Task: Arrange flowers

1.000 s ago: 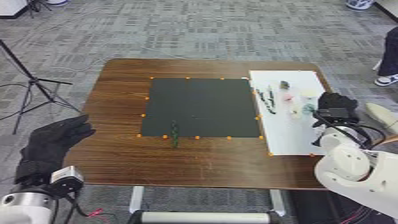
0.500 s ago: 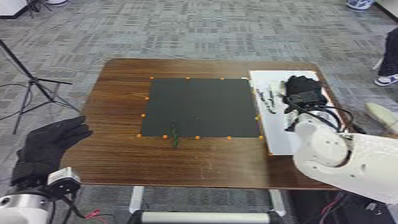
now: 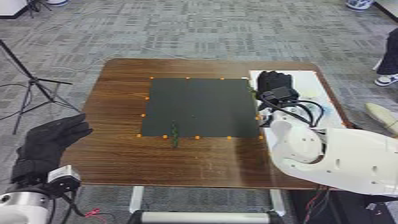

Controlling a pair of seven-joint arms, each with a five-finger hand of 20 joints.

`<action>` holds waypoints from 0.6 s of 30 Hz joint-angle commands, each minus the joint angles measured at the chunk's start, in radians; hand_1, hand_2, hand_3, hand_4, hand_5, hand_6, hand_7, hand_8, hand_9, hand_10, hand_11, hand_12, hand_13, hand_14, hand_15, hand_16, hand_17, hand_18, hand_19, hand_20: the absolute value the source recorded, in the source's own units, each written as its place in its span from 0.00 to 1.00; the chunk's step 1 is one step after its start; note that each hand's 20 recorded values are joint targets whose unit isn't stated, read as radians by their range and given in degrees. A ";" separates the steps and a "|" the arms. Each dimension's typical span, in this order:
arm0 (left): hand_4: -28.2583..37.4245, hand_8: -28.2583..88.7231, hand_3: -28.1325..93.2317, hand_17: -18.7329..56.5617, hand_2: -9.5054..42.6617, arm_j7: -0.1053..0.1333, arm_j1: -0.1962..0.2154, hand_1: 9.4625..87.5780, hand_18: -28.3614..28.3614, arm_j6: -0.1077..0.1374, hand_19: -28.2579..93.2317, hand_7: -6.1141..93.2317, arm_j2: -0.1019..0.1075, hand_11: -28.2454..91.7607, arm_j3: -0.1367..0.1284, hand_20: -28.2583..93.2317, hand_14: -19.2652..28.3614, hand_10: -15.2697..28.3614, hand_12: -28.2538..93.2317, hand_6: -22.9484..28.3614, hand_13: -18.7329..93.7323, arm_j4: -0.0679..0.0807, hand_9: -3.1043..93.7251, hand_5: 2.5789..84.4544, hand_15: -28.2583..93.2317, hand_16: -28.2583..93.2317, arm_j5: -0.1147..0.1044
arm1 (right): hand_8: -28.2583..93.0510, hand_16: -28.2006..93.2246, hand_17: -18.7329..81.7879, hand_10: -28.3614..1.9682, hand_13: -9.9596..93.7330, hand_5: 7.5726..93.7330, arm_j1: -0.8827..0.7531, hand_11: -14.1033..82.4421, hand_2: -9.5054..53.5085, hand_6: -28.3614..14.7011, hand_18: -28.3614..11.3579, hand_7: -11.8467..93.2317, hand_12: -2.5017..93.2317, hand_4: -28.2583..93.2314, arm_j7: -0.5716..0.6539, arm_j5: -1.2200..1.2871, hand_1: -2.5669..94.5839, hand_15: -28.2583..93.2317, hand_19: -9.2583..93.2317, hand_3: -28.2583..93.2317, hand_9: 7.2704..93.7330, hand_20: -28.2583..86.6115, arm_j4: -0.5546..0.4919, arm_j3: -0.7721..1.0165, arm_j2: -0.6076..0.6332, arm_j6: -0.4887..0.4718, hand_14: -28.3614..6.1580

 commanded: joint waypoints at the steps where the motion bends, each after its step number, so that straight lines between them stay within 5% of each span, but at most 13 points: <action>1: 0.06 0.15 0.96 0.18 0.17 -0.009 -0.003 0.16 0.81 -0.007 0.59 0.21 -0.006 0.53 0.003 0.35 0.90 0.82 0.33 0.70 0.47 0.000 0.53 0.65 0.68 0.16 0.006 | 0.16 0.49 0.51 0.73 0.83 0.77 0.030 0.36 0.00 0.67 0.17 0.57 0.43 0.00 -0.006 0.001 0.63 0.70 1.00 0.86 0.91 0.22 0.012 -0.004 -0.075 0.016 0.76; 3: 0.06 0.15 0.96 0.18 0.17 -0.003 -0.003 0.16 0.81 -0.004 0.59 0.21 -0.001 0.52 0.003 0.35 0.90 0.82 0.33 0.70 0.47 0.000 0.53 0.65 0.68 0.16 0.004 | 0.16 0.49 0.51 0.73 0.83 0.77 0.037 0.36 0.00 0.67 0.17 0.57 0.43 0.00 -0.013 0.004 0.63 0.70 1.00 0.86 0.91 0.22 0.020 -0.010 -0.097 0.019 0.76; 8: 0.06 0.15 0.96 0.18 0.17 -0.044 -0.036 0.16 0.81 -0.021 0.59 0.21 -0.017 0.52 0.009 0.35 0.90 0.82 0.33 0.70 0.47 0.003 0.53 0.65 0.68 0.16 0.030 | 0.16 0.49 0.52 0.73 0.83 0.77 0.022 0.36 0.00 0.68 0.17 0.57 0.43 0.00 -0.019 0.014 0.63 0.70 1.00 0.86 0.91 0.22 0.037 0.011 -0.147 0.013 0.76; 18: 0.06 0.15 0.96 0.18 0.17 -0.079 -0.056 0.16 0.82 -0.042 0.59 0.21 -0.036 0.52 0.009 0.35 0.90 0.82 0.33 0.70 0.47 0.005 0.53 0.65 0.68 0.16 0.052 | 0.16 0.49 0.52 0.73 0.83 0.77 0.007 0.36 0.00 0.68 0.16 0.57 0.43 0.00 -0.018 0.019 0.63 0.70 1.00 0.86 0.92 0.22 0.050 0.021 -0.245 0.016 0.75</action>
